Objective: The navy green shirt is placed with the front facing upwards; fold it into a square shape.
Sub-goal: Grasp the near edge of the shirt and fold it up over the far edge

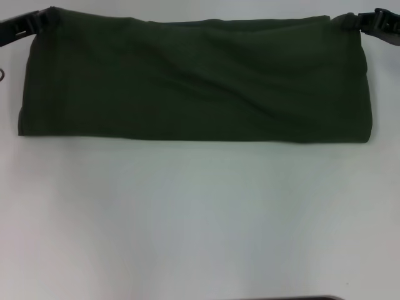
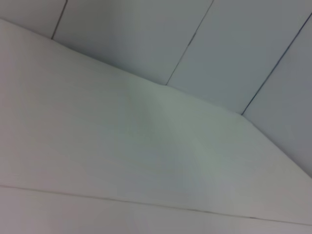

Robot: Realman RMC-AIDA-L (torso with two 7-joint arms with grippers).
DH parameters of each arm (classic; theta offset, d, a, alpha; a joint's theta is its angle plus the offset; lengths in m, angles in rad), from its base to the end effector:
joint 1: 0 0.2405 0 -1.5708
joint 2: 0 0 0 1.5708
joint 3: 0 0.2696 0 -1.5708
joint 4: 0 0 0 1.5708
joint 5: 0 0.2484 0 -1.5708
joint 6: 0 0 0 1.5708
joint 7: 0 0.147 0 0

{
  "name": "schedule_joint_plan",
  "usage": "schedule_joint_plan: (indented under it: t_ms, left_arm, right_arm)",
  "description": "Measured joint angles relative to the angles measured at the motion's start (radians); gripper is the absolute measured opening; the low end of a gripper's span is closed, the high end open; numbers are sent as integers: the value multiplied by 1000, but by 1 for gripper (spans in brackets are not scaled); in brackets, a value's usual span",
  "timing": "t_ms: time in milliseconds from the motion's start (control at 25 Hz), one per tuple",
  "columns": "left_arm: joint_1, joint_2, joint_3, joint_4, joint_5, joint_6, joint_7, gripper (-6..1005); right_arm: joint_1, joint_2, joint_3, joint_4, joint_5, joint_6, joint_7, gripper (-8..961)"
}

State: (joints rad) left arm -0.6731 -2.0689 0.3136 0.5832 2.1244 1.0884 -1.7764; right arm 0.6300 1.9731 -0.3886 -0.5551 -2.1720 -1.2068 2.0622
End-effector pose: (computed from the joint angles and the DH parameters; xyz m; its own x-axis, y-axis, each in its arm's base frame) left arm -0.3333 0.4467 0.0353 0.4013 0.5381 0.7412 0.9089 -0.3340 -0.2496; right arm 0.3520 0.4298 0.0581 0.2183 -0.6899 -0.6902 -0.9709 -0.2250 -0.0821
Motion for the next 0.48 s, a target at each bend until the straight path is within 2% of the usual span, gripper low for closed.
schedule_joint_plan:
  t_ms: [480]
  left_arm:
    - [-42,-7,19,-54,-1,-129,1,-1]
  right_arm:
    - [17,6,-6,0,0,104,1,39]
